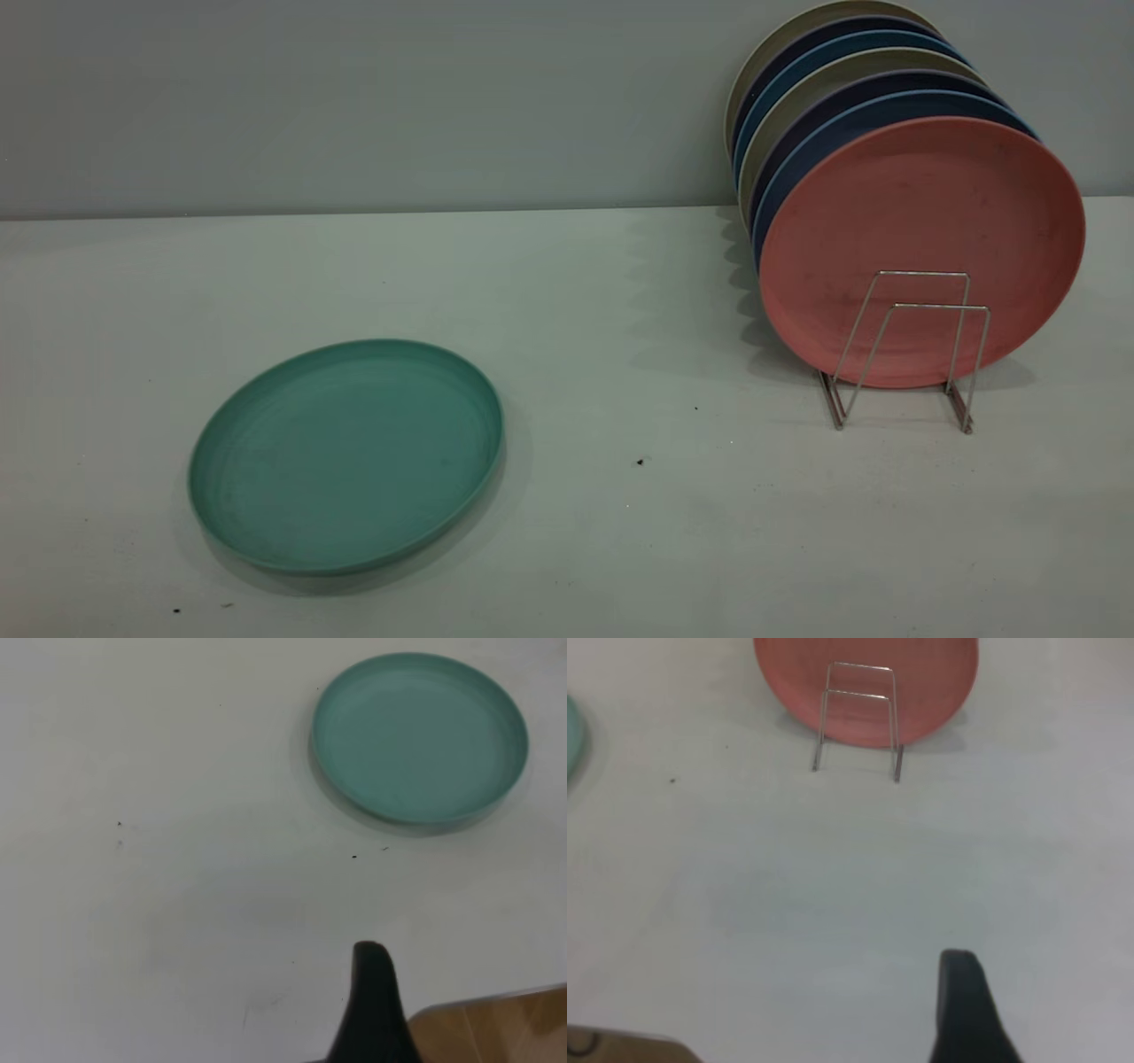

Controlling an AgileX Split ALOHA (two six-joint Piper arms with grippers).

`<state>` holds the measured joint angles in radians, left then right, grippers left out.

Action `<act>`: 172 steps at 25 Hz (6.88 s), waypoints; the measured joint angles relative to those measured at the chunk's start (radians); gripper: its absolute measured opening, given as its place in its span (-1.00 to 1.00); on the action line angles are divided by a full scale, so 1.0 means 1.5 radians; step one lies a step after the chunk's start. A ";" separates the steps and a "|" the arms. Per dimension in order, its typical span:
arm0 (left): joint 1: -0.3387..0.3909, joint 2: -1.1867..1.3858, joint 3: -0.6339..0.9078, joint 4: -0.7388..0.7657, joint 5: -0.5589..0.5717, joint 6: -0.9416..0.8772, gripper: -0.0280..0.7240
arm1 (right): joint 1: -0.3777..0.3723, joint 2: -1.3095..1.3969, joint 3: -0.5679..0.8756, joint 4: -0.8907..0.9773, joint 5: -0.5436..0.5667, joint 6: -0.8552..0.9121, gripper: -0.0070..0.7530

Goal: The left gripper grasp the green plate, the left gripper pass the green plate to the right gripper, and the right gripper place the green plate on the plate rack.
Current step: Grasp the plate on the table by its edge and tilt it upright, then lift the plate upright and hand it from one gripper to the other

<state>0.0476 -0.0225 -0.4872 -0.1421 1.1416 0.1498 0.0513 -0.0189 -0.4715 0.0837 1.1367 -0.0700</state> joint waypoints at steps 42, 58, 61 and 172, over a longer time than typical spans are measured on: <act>0.000 0.122 -0.012 -0.050 -0.117 -0.020 0.64 | 0.000 0.078 -0.016 0.009 -0.092 -0.066 0.27; 0.000 0.643 -0.012 -0.230 -0.418 0.036 0.44 | 0.000 0.509 -0.016 0.251 -0.313 -0.336 0.27; 0.000 0.754 -0.021 -0.253 -0.457 0.072 0.44 | 0.000 0.564 -0.016 0.301 -0.342 -0.394 0.27; -0.083 1.376 -0.191 -1.034 -0.288 0.983 -0.89 | 0.080 1.194 -0.112 1.123 -0.257 -1.069 0.15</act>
<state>-0.0765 2.0411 -0.7732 -1.6931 0.7095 1.6245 0.1708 1.7716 -0.6401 1.7686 0.7509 -1.6739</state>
